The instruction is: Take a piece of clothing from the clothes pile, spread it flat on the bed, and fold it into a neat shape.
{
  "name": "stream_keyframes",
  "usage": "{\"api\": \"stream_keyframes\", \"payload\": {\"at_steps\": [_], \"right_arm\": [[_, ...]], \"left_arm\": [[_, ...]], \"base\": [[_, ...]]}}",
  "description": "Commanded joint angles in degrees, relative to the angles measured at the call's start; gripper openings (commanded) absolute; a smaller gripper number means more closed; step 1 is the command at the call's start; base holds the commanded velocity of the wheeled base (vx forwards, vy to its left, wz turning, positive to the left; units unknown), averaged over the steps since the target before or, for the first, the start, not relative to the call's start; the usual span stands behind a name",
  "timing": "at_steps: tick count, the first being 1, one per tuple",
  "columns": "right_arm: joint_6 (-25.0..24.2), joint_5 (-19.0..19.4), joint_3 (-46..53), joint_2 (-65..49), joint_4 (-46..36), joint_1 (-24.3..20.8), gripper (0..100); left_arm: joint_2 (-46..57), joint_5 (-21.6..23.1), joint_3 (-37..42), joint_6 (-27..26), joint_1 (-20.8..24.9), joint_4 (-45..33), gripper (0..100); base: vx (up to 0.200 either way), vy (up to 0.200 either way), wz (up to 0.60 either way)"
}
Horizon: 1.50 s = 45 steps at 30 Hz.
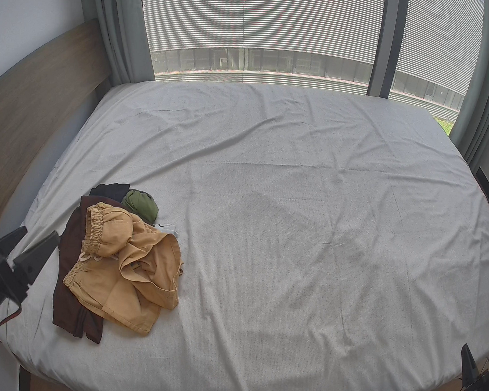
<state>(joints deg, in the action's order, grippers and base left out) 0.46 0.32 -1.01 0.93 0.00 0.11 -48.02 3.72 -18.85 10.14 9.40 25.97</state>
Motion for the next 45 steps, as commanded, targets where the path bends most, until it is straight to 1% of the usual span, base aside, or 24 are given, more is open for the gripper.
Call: {"api": "stream_keyframes", "payload": {"at_steps": [1, 2, 6, 9, 12, 17, 19, 20, 23, 26, 29, 32, 33, 34, 35, 36, 37, 42, 43, 45], "right_arm": [[0.06, 0.03, 1.01, -0.66, 0.0, -0.02, 100], [0.06, 0.03, 1.01, -0.66, 0.0, -0.02, 100], [-0.02, 0.03, 1.01, -0.66, 0.09, 0.07, 100], [0.06, 0.03, 1.01, -0.66, 0.09, 0.07, 100], [-0.02, 0.03, 1.01, -0.66, 0.09, 0.07, 100], [-0.02, -0.05, 1.01, -0.66, 0.09, 0.07, 100], [-0.11, -0.05, 1.01, -0.66, 0.09, 0.07, 100], [-0.11, -0.05, 1.01, -0.66, 0.09, 0.07, 100], [-0.02, -0.05, 1.01, -0.66, 0.09, 0.07, 100], [-0.02, -0.05, 1.01, -0.66, 0.09, 0.07, 100], [-0.02, -0.05, 1.01, -0.66, 0.09, 0.07, 100], [-0.02, -0.05, 1.01, -0.66, 0.09, 0.07, 100], [-0.02, -0.05, 1.01, -0.66, 0.09, 0.07, 100], [-0.11, -0.05, 1.01, -0.66, 0.09, 0.07, 100], [-0.11, -0.05, 1.01, -0.66, 0.09, 0.07, 100], [-0.11, -0.05, 1.01, -0.66, 0.09, 0.07, 100], [-0.02, -0.05, 1.01, -0.66, 0.09, 0.07, 100], [-0.02, -0.05, 1.01, -0.66, 0.09, 0.07, 100], [-0.02, -0.05, 1.01, -0.66, 0.09, 0.07, 100], [-0.02, -0.05, 1.01, -0.66, 0.09, 0.07, 100]], "left_arm": [[-14.91, 2.26, -5.32, 3.48, -0.08, 2.25, 100], [-14.91, 2.26, -5.32, 3.48, -0.08, 2.25, 100], [-18.34, 5.69, -9.72, 3.48, -0.7, 3.3, 100], [-22.03, 6.13, -11.21, 3.39, -1.4, 3.57, 100], [-24.32, 6.74, -10.77, 3.3, -3.42, 3.65, 100], [-28.97, 11.57, -9.98, 3.48, -7.73, 5.94, 100], [-29.94, 12.45, -9.72, 3.48, -8.52, 6.82, 100], [-31.52, 13.68, -9.1, 3.48, -9.75, 8.58, 100], [-33.9, 15.09, -8.22, 3.57, -11.95, 11.04, 100], [-37.06, 15.88, -8.22, 3.57, -13.88, 13.23, 100], [-39.61, 16.23, -8.31, 3.48, -14.67, 15.25, 100], [-45.41, 16.23, -8.84, 3.48, -15.29, 19.91, 100], [-45.41, 16.23, -8.84, 3.48, -15.29, 19.91, 100], [-48.05, 16.41, -9.28, 3.74, -15.46, 23.08, 100], [-48.05, 16.41, -9.28, 3.74, -15.46, 23.08, 100], [-50.07, 16.5, -9.28, 3.83, -15.99, 25.8, 100], [-51.3, 16.41, -9.45, 3.83, -16.34, 26.77, 100], [-54.37, 16.32, -11.65, 3.92, -16.78, 27.47, 100], [-55.34, 16.41, -12.35, 3.92, -17.66, 27.47, 100], [-56.57, 16.41, -13.06, 3.92, -17.92, 27.47, 100]], "base": [[0.0, 0.0, 0.0], [0.0, 0.0, 0.0], [0.0, 0.0, 0.0], [0.0, 0.0, 0.0], [0.0, 0.0, 0.0], [0.0, 0.0, 0.0], [0.0, 0.0, 0.0], [0.0, 0.0, 0.0], [0.0, 0.0, 0.0], [0.0, 0.0, 0.0], [0.0, 0.0, 0.0], [0.0, 0.0, 0.0], [0.0, 0.0, 0.0], [0.0, 0.0, 0.0], [0.0, 0.0, 0.0], [0.0, 0.0, 0.0], [0.0, 0.0, 0.0], [0.0, 0.0, 0.0], [0.0, 0.0, 0.0], [0.0, 0.0, 0.0]]}}
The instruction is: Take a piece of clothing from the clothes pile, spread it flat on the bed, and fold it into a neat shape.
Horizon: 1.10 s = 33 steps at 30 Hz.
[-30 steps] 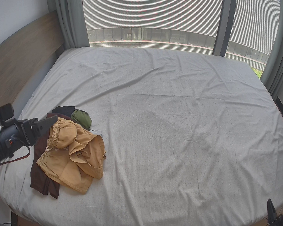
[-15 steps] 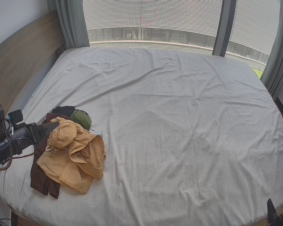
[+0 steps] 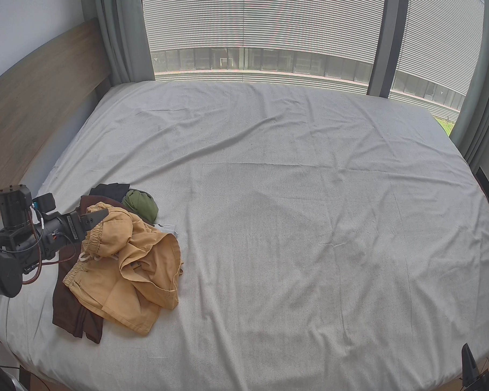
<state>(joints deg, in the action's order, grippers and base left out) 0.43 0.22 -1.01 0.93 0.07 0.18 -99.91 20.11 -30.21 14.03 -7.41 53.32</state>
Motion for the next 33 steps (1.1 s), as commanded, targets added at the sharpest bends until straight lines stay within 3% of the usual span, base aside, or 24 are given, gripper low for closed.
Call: {"api": "stream_keyframes", "payload": {"at_steps": [1, 21, 26, 33], "right_arm": [[0.01, 0.04, 1.01, -0.66, 0.01, -0.01, 100], [0.01, 0.04, 1.01, -0.66, 0.01, -0.01, 100], [0.01, 0.04, 1.01, -0.66, 0.01, -0.01, 100], [-0.08, 0.04, 1.01, -0.66, 0.01, -0.09, 100]], "left_arm": [[-5.12, 0.01, -2.05, 0.03, -1.2, 0.2, 100], [-14.78, 0.01, -9.96, 2.84, -2.26, -0.24, 100], [-16.19, 0.01, -12.15, 6.97, -1.9, -0.15, 100], [-18.3, -0.08, -14.53, 7.85, -0.85, -0.24, 100]], "base": [[0.0, 0.0, 0.0], [0.0, 0.0, 0.0], [0.0, 0.0, 0.0], [0.0, 0.0, 0.0]]}}
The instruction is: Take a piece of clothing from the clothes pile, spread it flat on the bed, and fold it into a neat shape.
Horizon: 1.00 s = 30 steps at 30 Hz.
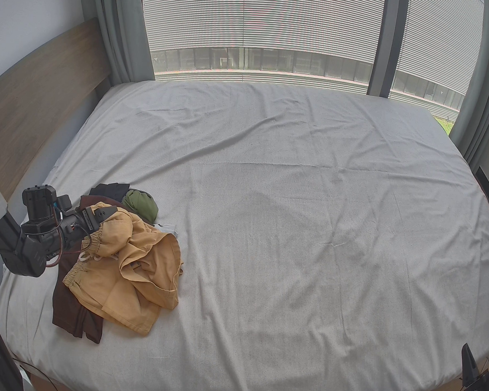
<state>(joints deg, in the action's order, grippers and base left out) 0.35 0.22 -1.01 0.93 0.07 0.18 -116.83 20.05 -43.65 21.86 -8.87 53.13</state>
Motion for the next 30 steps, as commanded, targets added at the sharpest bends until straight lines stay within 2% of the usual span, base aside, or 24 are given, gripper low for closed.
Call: {"api": "stream_keyframes", "payload": {"at_steps": [1, 21, 22, 30], "right_arm": [[0.0, 0.04, 1.01, -0.66, 0.01, -0.01, 100], [-0.27, 0.04, 1.01, -0.75, 0.01, -0.09, 100], [-0.27, 0.04, 1.01, -0.66, 0.01, -0.09, 100], [-0.35, 0.04, 1.01, -0.75, 0.01, -0.09, 100]], "left_arm": [[-1.73, -0.01, -1.26, 0.03, 0.79, -0.04, 100], [-5.33, -0.54, -4.42, 0.2, 2.11, 0.31, 100], [-5.33, -0.54, -4.51, 0.2, 2.11, 0.31, 0], [-6.21, -0.54, -5.39, 0.2, 1.93, 0.14, 0]], "base": [[0.0, 0.0, 0.0], [0.0, 0.0, 0.0], [0.0, 0.0, 0.0], [0.0, 0.0, 0.0]]}}
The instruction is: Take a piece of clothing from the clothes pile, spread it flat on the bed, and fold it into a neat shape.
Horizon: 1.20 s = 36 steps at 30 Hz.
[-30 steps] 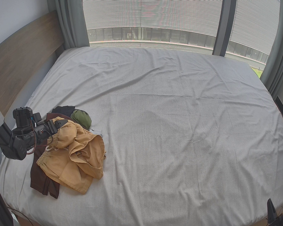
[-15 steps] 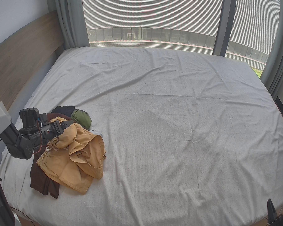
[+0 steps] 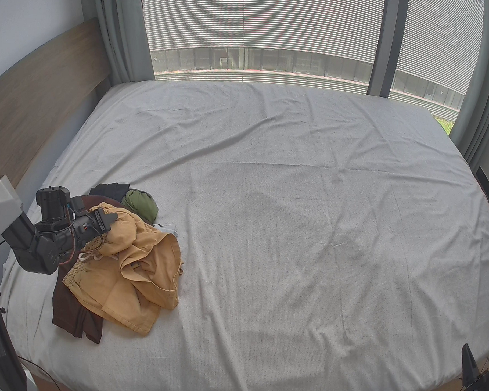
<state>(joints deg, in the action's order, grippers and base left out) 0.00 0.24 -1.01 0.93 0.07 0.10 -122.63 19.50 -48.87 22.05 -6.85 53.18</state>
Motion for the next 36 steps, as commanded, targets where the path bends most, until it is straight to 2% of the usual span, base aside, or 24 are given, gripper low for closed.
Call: {"api": "stream_keyframes", "payload": {"at_steps": [1, 8, 9, 12, 25, 29, 36], "right_arm": [[0.0, 0.02, 1.01, -0.75, 0.01, -0.01, 100], [0.0, 0.02, 1.01, -0.75, 0.01, -0.01, 100], [0.0, 0.02, 1.01, -0.75, 0.01, -0.01, 100], [-0.09, 0.02, 1.01, -0.75, 0.01, -0.01, 100], [-0.09, 0.02, 1.01, -0.66, 0.01, 0.08, 100], [0.0, 0.02, 1.01, -0.66, 0.01, 0.08, 100], [0.0, 0.02, 1.01, -0.66, 0.01, 0.08, 100]], "left_arm": [[-0.77, 0.01, -0.43, 0.1, -0.09, 0.35, 0], [-0.07, 0.36, -0.08, 2.64, 0.44, 0.61, 0], [1.69, 0.53, 0.09, 4.84, 1.67, 0.88, 0], [5.47, 0.71, 1.59, 6.95, 3.42, 0.79, 0], [16.54, 0.71, 8.35, 6.69, 10.54, 0.79, 0], [19.79, 2.82, 10.82, 6.6, 12.74, 0.88, 0], [21.81, 3.96, 12.49, 6.51, 13.53, 2.72, 0]], "base": [[0.0, 0.0, 0.0], [0.0, 0.0, 0.0], [0.0, 0.0, 0.0], [0.0, 0.0, 0.0], [0.0, 0.0, 0.0], [0.0, 0.0, 0.0], [0.0, 0.0, 0.0]]}}
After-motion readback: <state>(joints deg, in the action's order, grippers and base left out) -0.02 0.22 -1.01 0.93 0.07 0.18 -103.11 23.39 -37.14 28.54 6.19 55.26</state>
